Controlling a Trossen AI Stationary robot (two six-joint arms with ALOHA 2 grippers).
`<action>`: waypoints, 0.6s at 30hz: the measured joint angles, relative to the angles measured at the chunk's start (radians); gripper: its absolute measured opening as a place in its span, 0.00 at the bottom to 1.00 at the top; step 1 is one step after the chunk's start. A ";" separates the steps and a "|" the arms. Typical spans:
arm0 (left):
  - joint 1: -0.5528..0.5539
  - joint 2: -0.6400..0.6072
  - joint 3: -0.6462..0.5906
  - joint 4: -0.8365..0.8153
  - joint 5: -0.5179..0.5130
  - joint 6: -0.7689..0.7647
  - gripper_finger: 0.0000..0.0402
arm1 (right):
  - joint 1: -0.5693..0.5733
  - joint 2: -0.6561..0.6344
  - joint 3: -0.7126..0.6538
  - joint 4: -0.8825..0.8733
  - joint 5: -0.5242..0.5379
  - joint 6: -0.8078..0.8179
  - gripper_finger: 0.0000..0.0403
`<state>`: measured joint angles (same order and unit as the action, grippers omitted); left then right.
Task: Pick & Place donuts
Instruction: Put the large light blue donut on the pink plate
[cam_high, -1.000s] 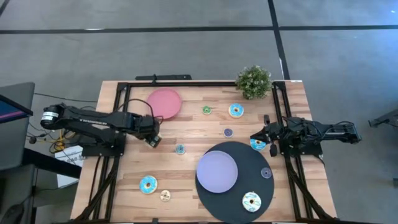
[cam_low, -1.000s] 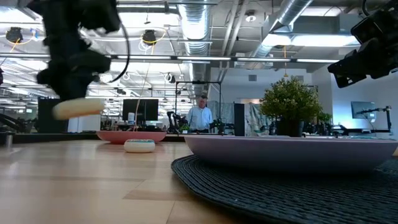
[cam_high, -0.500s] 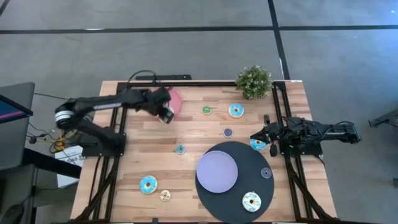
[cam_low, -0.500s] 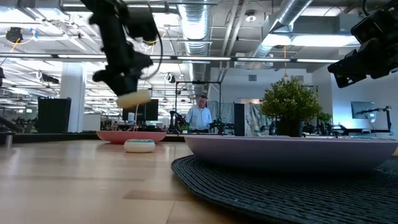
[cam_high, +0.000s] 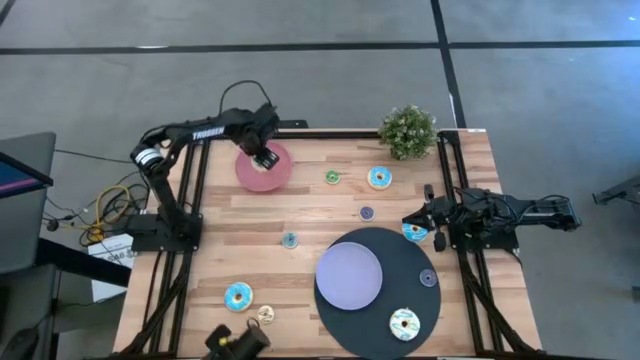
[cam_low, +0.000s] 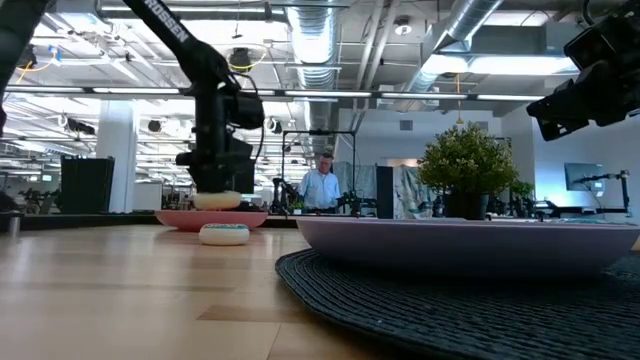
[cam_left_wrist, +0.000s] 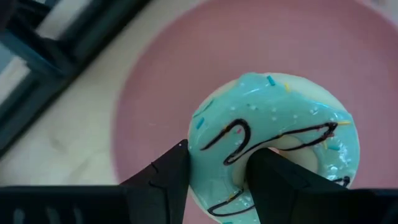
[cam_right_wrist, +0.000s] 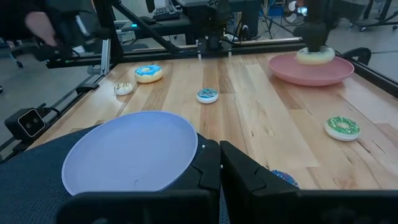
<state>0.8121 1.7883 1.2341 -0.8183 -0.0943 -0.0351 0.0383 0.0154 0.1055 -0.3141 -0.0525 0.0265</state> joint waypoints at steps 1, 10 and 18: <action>0.018 0.003 0.000 0.005 0.001 0.012 0.34 | 0.000 0.000 0.000 0.000 0.000 0.000 0.00; 0.121 0.014 -0.010 0.045 0.024 0.121 0.34 | 0.000 0.000 0.000 0.000 0.000 0.000 0.00; 0.117 0.014 -0.010 0.084 0.074 0.159 0.34 | 0.000 0.000 0.000 0.000 0.000 0.000 0.00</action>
<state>0.9293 1.8019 1.2240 -0.7342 -0.0200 0.1241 0.0387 0.0154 0.1055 -0.3138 -0.0525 0.0267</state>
